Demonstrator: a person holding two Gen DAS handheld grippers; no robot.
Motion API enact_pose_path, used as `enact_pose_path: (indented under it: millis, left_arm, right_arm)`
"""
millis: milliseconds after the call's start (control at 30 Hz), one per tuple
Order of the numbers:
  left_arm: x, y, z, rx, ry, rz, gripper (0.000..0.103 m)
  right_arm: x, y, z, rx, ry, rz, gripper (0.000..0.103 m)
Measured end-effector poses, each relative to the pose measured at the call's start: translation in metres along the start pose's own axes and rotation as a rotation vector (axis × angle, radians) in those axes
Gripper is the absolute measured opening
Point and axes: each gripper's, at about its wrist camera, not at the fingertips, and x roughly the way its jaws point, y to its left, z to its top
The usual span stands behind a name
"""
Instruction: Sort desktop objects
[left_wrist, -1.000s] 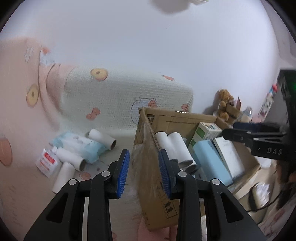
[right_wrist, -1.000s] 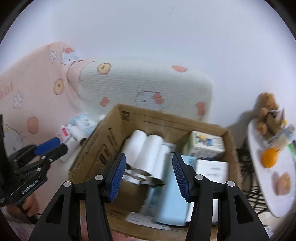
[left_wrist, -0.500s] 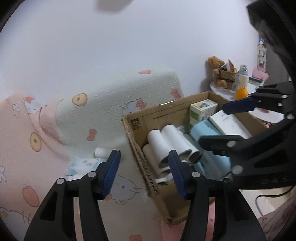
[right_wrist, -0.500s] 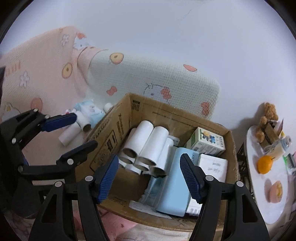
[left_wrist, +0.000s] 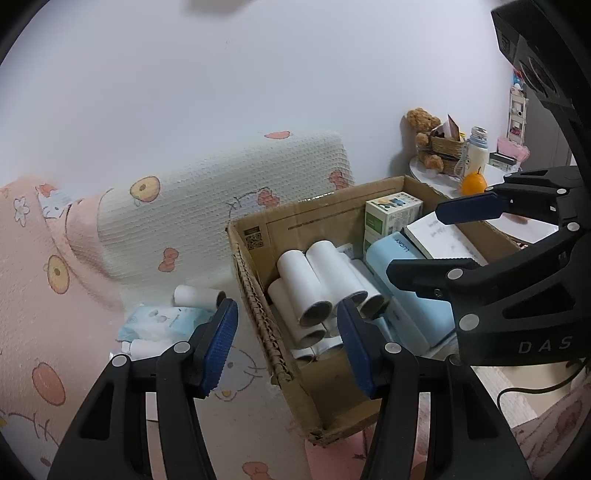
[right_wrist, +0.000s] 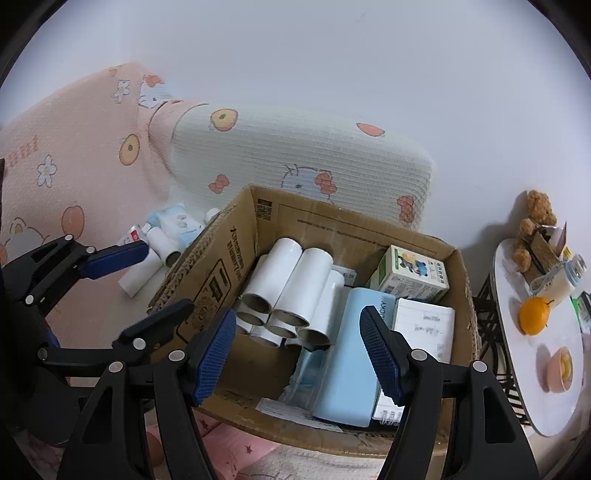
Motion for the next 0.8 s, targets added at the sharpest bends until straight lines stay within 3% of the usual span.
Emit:
enact_pose_path:
  millis: [800]
  left_arm:
    - [0.0030,0.0025,0.0008,0.000,0.014,0.002,0.060]
  right_arm:
    - [0.0025,0.0011,-0.0003,-0.002,0.012,0.008,0.067]
